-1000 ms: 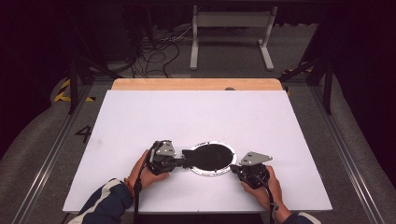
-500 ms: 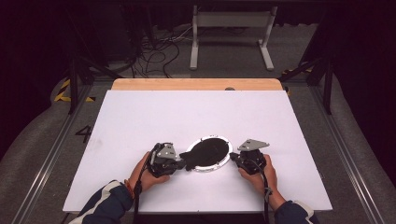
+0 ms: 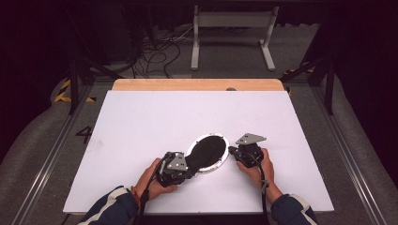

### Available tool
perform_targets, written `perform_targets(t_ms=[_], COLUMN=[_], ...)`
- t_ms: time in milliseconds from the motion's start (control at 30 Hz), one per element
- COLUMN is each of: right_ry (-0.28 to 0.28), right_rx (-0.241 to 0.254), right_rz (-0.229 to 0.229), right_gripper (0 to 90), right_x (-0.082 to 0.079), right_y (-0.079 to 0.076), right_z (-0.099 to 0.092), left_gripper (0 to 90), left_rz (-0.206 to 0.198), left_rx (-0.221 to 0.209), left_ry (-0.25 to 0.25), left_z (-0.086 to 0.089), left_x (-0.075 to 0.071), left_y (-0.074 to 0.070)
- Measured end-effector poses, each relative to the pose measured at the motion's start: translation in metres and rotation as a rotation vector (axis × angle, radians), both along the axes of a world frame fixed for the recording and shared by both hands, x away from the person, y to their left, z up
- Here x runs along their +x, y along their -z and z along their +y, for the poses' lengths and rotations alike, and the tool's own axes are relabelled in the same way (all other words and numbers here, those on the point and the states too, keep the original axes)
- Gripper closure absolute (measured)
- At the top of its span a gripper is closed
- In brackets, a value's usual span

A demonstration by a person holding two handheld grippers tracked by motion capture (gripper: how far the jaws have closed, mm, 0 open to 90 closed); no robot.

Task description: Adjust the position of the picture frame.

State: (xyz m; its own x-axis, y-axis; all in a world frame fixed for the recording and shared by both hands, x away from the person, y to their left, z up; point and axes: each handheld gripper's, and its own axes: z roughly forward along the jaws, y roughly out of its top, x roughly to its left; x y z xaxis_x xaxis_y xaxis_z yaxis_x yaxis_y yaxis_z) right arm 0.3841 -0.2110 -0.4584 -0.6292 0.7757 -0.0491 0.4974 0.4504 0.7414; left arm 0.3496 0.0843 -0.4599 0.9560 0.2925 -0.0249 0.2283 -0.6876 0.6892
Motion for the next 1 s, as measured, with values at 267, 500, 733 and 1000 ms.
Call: perform_targets(t_ms=[267, 500, 733, 1000], right_ry=[-0.047, -0.112, -0.135, -0.132], right_rx=[0.004, 0.022, 0.015, 0.006], right_rz=[0.009, 0.032, 0.029, 0.019], right_gripper=[90.0, 90.0, 90.0, 90.0], right_x=[-0.015, -0.028, -0.029, -0.026], right_y=[0.000, 0.000, 0.001, 0.001], right_z=[-0.004, 0.001, 0.010, 0.013], left_gripper=[88.4, 85.1, 83.0, 89.8], left_rz=[0.007, 0.025, 0.041, 0.072], left_rx=[-0.042, -0.105, -0.105, -0.096], left_ry=[-0.091, -0.192, -0.175, -0.144], left_z=[0.035, 0.047, 0.037, 0.035], left_x=[0.015, 0.039, 0.044, 0.039], left_y=[-0.001, 0.003, 0.007, 0.007])
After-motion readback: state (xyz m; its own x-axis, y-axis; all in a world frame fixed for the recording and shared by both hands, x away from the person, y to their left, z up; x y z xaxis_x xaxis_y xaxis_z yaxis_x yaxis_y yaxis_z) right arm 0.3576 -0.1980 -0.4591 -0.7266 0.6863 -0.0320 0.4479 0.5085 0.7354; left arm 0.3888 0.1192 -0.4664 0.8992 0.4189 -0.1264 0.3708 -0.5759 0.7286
